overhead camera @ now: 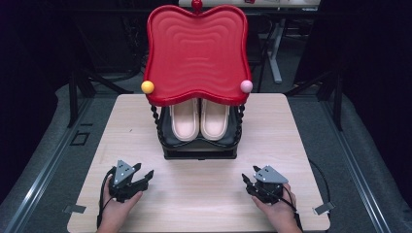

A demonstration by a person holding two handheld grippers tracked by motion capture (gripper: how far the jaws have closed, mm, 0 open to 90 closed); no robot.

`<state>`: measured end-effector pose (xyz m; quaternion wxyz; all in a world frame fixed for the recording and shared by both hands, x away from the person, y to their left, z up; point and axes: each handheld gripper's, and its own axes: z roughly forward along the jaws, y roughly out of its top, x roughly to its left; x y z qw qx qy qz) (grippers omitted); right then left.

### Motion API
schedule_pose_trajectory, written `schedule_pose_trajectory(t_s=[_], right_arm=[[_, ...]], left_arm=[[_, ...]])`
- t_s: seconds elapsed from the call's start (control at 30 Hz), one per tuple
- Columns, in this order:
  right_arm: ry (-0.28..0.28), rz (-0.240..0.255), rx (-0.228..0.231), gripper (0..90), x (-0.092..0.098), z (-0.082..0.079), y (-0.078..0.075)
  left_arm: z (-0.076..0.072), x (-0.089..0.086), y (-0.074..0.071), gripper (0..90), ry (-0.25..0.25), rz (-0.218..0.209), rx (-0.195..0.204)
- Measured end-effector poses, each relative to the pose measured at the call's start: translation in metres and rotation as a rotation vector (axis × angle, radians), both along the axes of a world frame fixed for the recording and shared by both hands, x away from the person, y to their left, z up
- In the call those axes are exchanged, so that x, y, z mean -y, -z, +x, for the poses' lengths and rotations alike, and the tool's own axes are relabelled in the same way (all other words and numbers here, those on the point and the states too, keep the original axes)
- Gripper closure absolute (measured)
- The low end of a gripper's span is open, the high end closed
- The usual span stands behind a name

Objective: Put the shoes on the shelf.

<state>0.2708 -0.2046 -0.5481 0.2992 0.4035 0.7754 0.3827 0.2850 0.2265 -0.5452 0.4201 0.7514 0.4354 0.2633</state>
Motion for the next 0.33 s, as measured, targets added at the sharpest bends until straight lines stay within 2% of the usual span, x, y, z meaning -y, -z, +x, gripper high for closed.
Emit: schedule_pose_trajectory(t_s=[0.33], right_arm=[[0.014, 0.033, -0.010, 48.9, 0.0050, 0.0016, 0.0000]], left_arm=[[0.0003, -0.0007, -0.0005, 44.0, -0.002, -0.001, 0.007]])
